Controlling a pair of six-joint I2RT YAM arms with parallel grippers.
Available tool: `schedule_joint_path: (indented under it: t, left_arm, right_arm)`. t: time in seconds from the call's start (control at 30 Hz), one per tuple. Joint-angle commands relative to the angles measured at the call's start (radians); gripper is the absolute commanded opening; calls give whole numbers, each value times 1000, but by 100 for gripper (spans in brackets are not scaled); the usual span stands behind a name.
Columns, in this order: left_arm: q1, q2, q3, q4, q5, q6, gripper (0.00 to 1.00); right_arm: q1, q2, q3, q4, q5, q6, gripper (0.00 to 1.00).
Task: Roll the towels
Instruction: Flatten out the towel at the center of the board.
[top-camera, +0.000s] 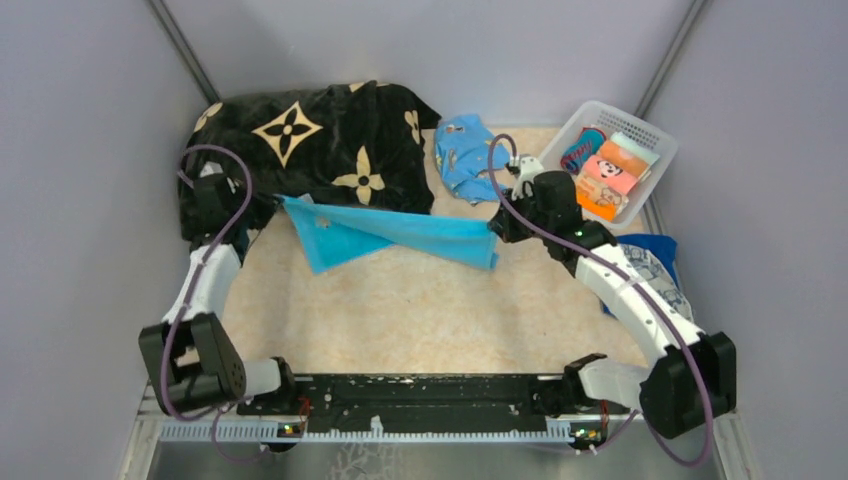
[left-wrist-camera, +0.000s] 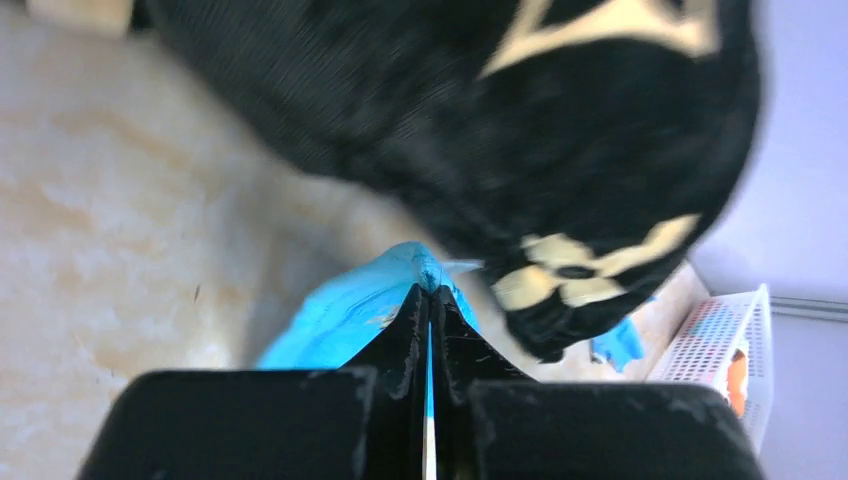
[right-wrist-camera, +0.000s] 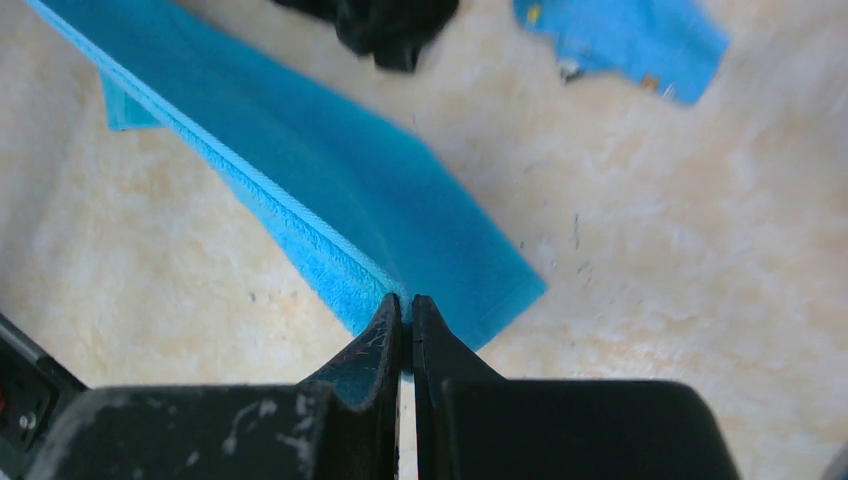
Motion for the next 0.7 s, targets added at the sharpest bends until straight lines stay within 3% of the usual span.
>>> schedule_joint_path:
  t: [0.0, 0.4, 0.67]
  left_arm:
    - [6, -143, 122, -106, -101, 118, 0]
    - [-31, -476, 321, -478, -314, 264, 0]
    - [-119, -696, 241, -573, -432, 337, 0]
  right_arm:
    - [-3, -109, 136, -27, 98, -63, 0]
    - [-3, -399, 196, -221, -66, -115, 0]
    - [-3, -572, 90, -297, -103, -19, 0]
